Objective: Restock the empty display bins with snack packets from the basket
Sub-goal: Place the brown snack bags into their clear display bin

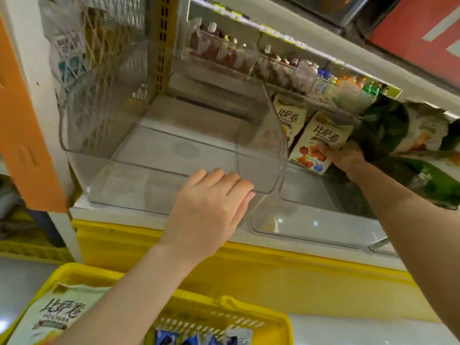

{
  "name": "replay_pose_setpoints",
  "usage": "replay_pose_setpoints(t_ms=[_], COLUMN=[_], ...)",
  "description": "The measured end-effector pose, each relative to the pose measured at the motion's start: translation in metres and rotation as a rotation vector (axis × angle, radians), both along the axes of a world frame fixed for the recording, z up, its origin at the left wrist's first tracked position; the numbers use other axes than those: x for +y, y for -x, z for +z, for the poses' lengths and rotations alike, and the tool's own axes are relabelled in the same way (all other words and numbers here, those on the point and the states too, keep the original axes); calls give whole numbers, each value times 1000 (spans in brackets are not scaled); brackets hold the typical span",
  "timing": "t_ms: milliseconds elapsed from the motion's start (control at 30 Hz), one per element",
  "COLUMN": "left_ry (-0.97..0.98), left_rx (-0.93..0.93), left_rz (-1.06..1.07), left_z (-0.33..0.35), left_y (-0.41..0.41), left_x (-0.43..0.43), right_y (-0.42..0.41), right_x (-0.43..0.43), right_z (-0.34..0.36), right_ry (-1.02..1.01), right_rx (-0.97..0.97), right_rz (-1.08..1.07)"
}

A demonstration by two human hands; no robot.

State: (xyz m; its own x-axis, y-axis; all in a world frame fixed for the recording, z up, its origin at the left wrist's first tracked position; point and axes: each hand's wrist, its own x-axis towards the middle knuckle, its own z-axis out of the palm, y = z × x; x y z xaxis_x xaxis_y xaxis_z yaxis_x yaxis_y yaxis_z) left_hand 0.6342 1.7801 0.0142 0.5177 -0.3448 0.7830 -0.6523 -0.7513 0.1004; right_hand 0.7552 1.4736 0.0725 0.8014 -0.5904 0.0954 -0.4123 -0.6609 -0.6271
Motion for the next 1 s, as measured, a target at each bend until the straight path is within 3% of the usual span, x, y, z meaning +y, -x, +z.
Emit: replay_pose_setpoints(t_ms=[133, 267, 467, 633, 767, 833, 1000], left_ry=[55, 58, 52, 14, -43, -78, -140], left_rx=[-59, -53, 22, 183, 280, 347, 449], left_rz=[14, 26, 39, 38, 58, 61, 51], left_z=[-3, -4, 2, 11, 20, 25, 39], left_y=[-3, -2, 4, 14, 21, 26, 42], left_x=[-6, -8, -9, -8, -6, -4, 2], right_y=[-11, -16, -8, 30, 89, 122, 194], right_x=[-1, 1, 8, 30, 63, 76, 90], right_z=[1, -6, -9, 0, 9, 9, -3], right_ry=[96, 206, 24, 95, 24, 98, 539], right_rx=[84, -44, -117, -39, -53, -2, 49], right_rz=[14, -45, 106, 210, 406, 426, 599])
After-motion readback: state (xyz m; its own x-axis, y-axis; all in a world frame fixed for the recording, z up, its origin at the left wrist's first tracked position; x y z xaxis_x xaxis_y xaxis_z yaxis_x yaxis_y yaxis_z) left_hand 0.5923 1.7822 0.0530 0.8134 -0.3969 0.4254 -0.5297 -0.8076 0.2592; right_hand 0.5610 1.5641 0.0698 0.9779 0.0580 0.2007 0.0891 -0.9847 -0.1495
